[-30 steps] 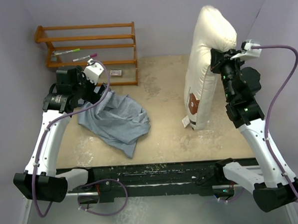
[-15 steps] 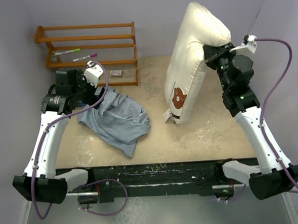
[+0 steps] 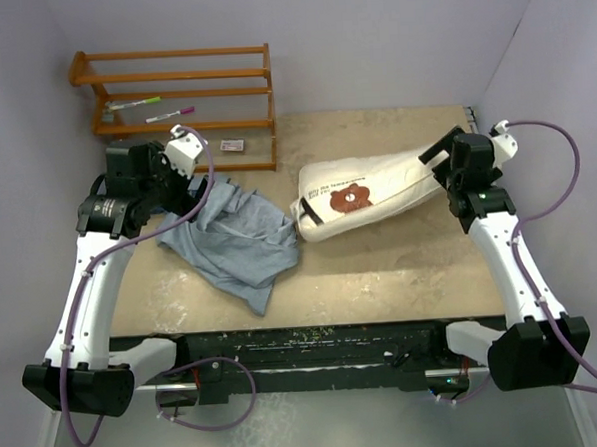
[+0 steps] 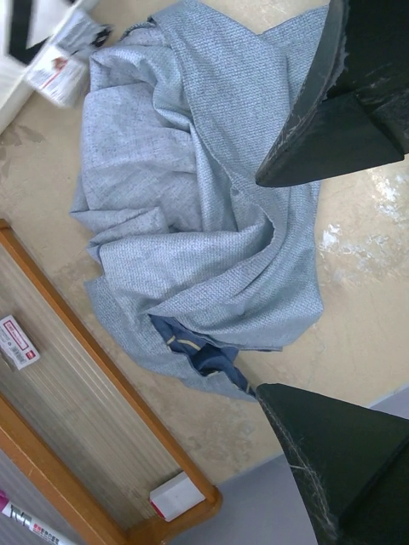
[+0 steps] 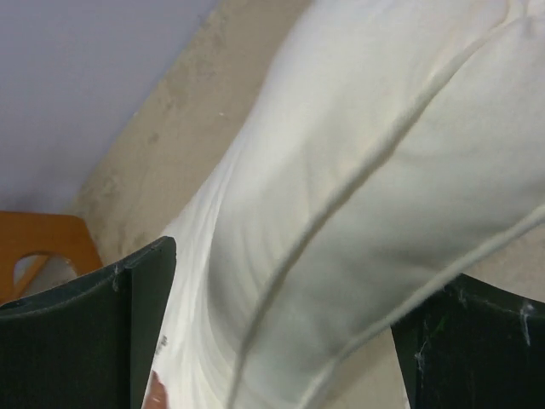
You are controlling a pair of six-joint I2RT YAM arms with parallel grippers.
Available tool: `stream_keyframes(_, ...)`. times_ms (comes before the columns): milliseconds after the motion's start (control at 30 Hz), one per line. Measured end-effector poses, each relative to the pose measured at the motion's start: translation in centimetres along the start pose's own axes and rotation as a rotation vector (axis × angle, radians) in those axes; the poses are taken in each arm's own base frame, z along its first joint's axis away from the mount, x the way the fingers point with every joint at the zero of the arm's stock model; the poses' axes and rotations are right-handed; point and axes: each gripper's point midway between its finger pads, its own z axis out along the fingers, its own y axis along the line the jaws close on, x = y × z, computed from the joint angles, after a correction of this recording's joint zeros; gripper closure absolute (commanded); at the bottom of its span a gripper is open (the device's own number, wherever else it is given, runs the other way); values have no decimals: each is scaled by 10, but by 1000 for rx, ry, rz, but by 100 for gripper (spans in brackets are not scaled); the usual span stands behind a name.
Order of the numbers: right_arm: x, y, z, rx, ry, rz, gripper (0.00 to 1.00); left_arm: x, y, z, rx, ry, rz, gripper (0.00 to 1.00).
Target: Remove the pillowcase from the pillow
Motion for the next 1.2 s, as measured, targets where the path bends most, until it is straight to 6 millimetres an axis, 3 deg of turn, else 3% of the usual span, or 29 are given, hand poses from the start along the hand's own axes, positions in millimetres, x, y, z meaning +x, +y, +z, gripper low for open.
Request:
stream_keyframes(167, 9, -27, -21, 80, 40, -20, 0, -2, 1, 0, -8, -11, -23, 1)
stream_keyframes(367, 16, -35, -47, 64, 91, -31, 0, -3, 2, -2, -38, -47, -55, 1)
stream_keyframes(600, 76, -56, -88, -44, 300, -38, 0, -6, 5, -5, -61, -71, -82, 1)
stream_keyframes(667, 72, -54, -102, -92, 285, -26, 0, -5, 4, -3, -62, -75, -91, 1)
stream_keyframes(767, 51, -52, -108, -103, 186, 23, 0, 1, 3, 4, -72, -93, -116, 1)
stream_keyframes(867, 31, -64, -104, -35, 70, 85, 0, 16, 0, 11, -104, -127, -130, 1)
stream_keyframes(933, 21, -72, -96, -22, -26, 38, 0, 32, -4, 17, -127, -142, -132, 1)
stream_keyframes(1200, 21, -122, -70, 174, -145, -178, 0, 127, -34, 64, -132, -72, -191, 1)
